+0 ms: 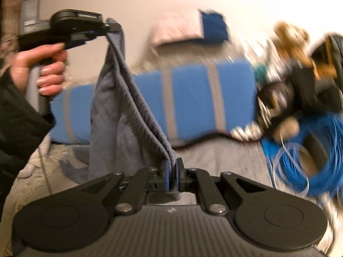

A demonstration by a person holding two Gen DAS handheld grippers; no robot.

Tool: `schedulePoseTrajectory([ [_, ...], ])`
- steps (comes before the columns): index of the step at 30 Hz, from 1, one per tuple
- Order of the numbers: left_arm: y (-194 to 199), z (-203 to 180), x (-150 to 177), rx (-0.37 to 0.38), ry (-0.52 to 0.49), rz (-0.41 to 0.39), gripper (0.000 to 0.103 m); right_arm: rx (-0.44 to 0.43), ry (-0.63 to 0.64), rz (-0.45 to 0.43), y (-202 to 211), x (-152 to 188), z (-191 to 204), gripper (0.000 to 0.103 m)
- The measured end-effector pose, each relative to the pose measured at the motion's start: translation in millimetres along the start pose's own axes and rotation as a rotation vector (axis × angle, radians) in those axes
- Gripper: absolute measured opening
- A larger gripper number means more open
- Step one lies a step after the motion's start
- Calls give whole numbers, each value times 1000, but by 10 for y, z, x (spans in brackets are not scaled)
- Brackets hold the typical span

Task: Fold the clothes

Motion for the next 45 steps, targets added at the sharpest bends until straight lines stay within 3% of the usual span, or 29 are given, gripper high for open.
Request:
schedulePoseTrajectory([
  [5, -621, -72, 591, 4, -27, 96, 8, 86, -105, 75, -363, 366, -513, 6],
  [17, -2043, -799, 1278, 47, -195, 163, 8, 186, -254, 147, -888, 618, -1456, 5],
  [27, -3336, -770, 2392, 21, -248, 408, 8, 207, -372, 263, -1498, 974, -2092, 5],
  [31, -3730, -707, 2800, 18, -276, 575, 14, 208, -424, 323, -1767, 1156, -2243, 5],
  [32, -3749, -674, 2818, 21, -264, 591, 16, 205, -432, 333, -1817, 1189, -2270, 5],
  [34, -3663, -580, 2763, 28, -212, 579, 44, 195, -444, 347, -1865, 1239, -2307, 6],
  [35, -3592, -551, 2718, 33, -192, 566, 48, 190, -449, 353, -1886, 1261, -2324, 6],
  [41, -2960, -425, 2354, 79, -203, 499, 54, 175, -480, 360, -1903, 1277, -2349, 7],
  [42, -2840, -398, 2290, 82, -208, 485, 56, 173, -483, 359, -1900, 1274, -2349, 10],
  [45, -2462, -269, 2133, 96, -211, 474, 57, 191, -491, 333, -1831, 1259, -2346, 50],
])
Point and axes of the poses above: each gripper's, at about its wrist camera, not at the fingertips, and y roughly against the way its jaws point, z to its left, x to its underside, the point moved 5 cm from there along -y, roughly the way its jaws point, and after that the axes turned 7 degrees about y, right-handed, at the moved point
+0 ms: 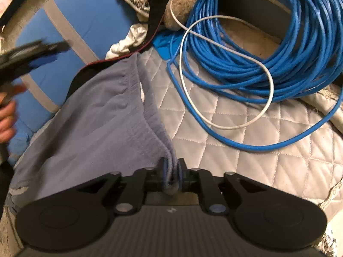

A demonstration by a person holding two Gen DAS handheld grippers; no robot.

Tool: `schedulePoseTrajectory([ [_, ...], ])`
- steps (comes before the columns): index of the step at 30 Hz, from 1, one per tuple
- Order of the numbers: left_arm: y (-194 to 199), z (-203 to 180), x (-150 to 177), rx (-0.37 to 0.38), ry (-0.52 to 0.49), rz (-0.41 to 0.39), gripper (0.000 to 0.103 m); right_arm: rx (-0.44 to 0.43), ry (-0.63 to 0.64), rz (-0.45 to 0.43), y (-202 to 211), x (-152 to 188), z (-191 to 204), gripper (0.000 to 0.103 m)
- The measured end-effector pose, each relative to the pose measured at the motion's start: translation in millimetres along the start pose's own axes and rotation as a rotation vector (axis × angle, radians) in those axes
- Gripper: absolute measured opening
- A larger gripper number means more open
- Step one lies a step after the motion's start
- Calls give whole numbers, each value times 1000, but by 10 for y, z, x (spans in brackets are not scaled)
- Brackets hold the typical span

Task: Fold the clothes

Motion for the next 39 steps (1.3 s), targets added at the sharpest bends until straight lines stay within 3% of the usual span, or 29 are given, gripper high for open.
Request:
schedulePoseTrajectory([
  [1, 123, 16, 16, 1, -8, 2, 58, -6, -8, -12, 31, 15, -5, 59],
  [4, 545, 135, 170, -13, -26, 0, 59, -34, -32, -35, 105, 92, -25, 67],
  [12, 1593, 513, 761, -53, 60, -24, 59, -133, -142, -114, -20, 404, -214, 67],
  [19, 2133, 831, 1517, -97, 105, 4, 59, -270, -287, -250, -110, 517, -302, 64],
  [23, 2234, 927, 1977, -74, 135, 62, 60, -305, -297, -286, -162, 516, -242, 49],
  [24, 2240, 937, 2082, -78, 136, 78, 60, -307, -304, -288, -174, 507, -237, 40],
  [25, 2244, 942, 2184, -87, 133, 91, 60, -307, -317, -275, -202, 501, -238, 21],
  [26, 2251, 939, 2275, -102, 119, 101, 60, -309, -341, -246, -230, 501, -249, 13],
  [28, 2250, 910, 2395, -147, 52, 102, 60, -313, -385, -194, -248, 490, -267, 10],
  [33, 2186, 873, 2592, -256, -128, 82, 59, -263, -325, -147, 23, 335, -183, 9],
  [39, 1990, 972, 2801, -399, -373, 121, 59, -258, -300, -136, 387, 141, -121, 8],
])
Point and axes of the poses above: each gripper's, at about its wrist camera, not at the fingertips, and y roughly against the way its jaws point, z to its left, x to its underside, the point moved 5 cm from there along -y, roughly the way its jaws point, and after that the axes turned 7 degrees about y, right-handed, at the moved point
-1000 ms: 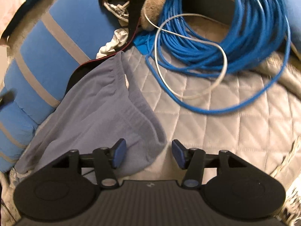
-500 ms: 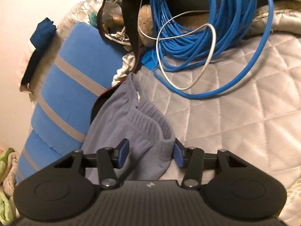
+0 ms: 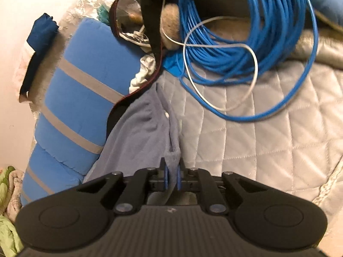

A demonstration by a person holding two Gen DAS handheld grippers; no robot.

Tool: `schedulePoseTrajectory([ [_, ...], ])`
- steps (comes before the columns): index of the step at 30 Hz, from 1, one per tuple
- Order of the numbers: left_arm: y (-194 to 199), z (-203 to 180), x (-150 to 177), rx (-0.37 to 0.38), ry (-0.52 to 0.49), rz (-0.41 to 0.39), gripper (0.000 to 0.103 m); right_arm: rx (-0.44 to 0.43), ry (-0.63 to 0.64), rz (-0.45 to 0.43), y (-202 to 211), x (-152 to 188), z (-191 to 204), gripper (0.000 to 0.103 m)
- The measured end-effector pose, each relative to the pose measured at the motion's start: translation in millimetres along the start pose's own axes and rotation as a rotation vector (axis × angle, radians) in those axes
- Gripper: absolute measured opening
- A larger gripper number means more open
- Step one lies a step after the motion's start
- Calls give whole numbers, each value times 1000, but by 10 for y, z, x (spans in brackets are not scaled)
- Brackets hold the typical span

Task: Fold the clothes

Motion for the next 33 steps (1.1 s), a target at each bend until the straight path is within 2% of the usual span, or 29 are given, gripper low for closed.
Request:
schedulePoseTrajectory([
  [3, -132, -20, 55, -31, -87, 22, 59, -3, 18, 2, 39, -43, 66, 8],
  [7, -295, -22, 46, -14, -160, 43, 54, -15, 23, 0, 50, -94, 121, 8],
  [11, -435, 2, -6, 45, -163, 90, 40, 2, 34, 7, 14, -128, 140, 8],
  [17, -562, 87, -42, 95, -160, 129, 38, 0, 20, 12, -4, -129, 89, 8],
  [18, -581, 92, -41, 94, -175, 131, 28, -1, 17, 13, -7, -128, 78, 8],
  [19, -603, 86, -29, 88, -200, 137, 10, -1, 13, 14, -14, -126, 65, 8],
  [20, -623, 61, -1, 69, -245, 149, 3, 0, 8, 16, -20, -125, 52, 8],
  [21, -625, 21, 23, 50, -293, 149, 3, 0, 4, 17, -25, -123, 36, 8],
  [23, -543, -34, 42, 23, -341, 119, 2, 2, -3, 21, -37, -121, 2, 8],
  [26, -311, -39, 58, 30, -322, 85, 2, 12, 0, 23, -41, -116, -60, 8],
  [33, 409, -102, 153, 47, -367, -3, 2, 49, -31, 42, -56, -128, -259, 7],
])
Point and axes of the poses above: each gripper's, at about its wrist camera, not at the fingertips, and y roughly against the way its jaws point, z to its left, x to its underside, the point moved 5 cm from there along -y, roughly the way its jaws point, and after that the axes turned 7 degrees about y, right-handed, at the moved point
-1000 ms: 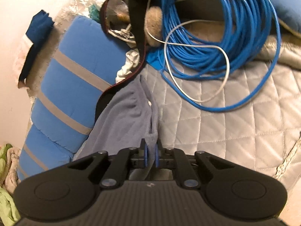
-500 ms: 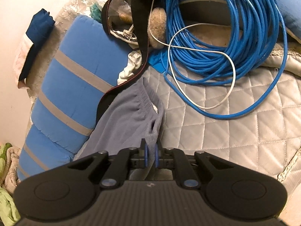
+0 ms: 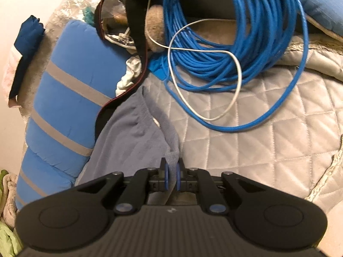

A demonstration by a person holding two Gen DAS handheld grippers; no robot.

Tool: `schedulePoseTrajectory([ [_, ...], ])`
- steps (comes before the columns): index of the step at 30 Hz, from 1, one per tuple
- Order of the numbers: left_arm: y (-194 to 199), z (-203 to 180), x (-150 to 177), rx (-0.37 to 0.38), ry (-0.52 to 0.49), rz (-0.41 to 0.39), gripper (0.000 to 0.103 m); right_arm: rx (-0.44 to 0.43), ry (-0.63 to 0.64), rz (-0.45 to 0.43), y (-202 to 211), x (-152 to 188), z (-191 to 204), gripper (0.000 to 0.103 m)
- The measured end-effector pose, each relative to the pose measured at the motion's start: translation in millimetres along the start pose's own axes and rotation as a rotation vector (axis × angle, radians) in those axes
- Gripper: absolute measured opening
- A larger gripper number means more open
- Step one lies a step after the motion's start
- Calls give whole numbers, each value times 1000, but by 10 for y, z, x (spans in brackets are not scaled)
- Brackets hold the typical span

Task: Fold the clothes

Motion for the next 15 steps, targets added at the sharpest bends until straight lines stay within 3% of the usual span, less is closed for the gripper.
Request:
schedulePoseTrajectory([
  [8, 404, -445, -60, 100, -20, 13, 2, 72, 71, 3, 37, -33, -32, 7],
  [13, 337, -702, 38, 141, -55, 59, 2, 125, 113, 18, 52, -7, -85, 8],
  [15, 249, -744, 95, 144, -48, 95, 3, 175, 182, 20, 52, 30, -37, 16],
])
Point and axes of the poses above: each gripper's, at about its wrist camera, not at the fingertips, and y roughly against the way its jaws point, z to its left, x to its underside, the point moved 5 cm from there along -y, roughly the way its jaws point, and after that the axes turned 7 degrees about y, right-handed, at the moved point
